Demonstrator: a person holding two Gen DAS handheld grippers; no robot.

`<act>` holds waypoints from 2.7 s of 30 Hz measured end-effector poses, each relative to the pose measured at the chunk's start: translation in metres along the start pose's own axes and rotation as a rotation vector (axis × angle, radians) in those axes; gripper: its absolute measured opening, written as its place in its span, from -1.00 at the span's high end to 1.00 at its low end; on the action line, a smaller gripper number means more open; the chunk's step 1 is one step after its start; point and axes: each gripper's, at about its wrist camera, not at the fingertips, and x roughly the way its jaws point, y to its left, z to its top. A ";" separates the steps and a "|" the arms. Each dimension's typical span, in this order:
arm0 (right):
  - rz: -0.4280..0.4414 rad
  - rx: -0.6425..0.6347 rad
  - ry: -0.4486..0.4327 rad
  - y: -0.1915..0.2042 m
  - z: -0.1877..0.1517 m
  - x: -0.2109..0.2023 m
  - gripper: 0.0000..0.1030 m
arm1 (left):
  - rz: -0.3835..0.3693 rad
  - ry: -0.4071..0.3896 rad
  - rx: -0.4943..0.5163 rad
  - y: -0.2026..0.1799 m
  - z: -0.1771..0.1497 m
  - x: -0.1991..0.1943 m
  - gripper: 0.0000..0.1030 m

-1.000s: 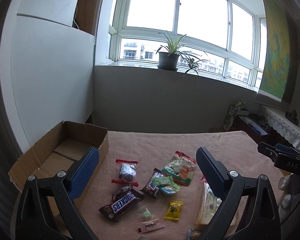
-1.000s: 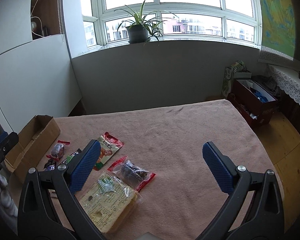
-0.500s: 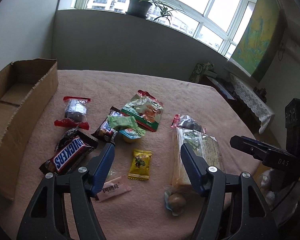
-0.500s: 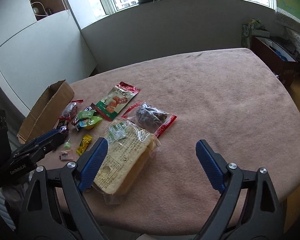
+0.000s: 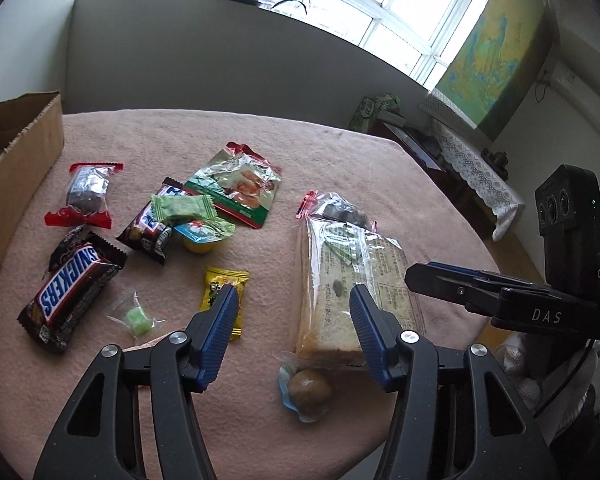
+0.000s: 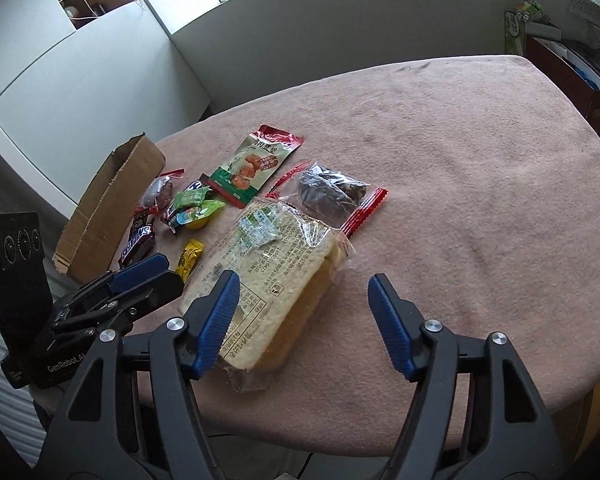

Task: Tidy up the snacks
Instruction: 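Close the right tool on the bagged bread loaf, then carry the bread loaf with the right tool and lower it into the box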

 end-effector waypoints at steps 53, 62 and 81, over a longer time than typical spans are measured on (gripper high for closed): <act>0.149 -0.130 0.025 0.087 0.051 0.009 0.15 | 0.066 -0.153 0.067 -0.003 0.006 -0.045 0.19; 0.217 -0.261 -0.014 0.179 0.077 0.020 0.15 | 0.140 -0.285 -0.017 0.045 0.005 -0.097 0.19; 0.307 -0.423 0.082 0.321 0.093 0.108 0.15 | 0.303 -0.409 -0.269 0.159 0.007 -0.152 0.19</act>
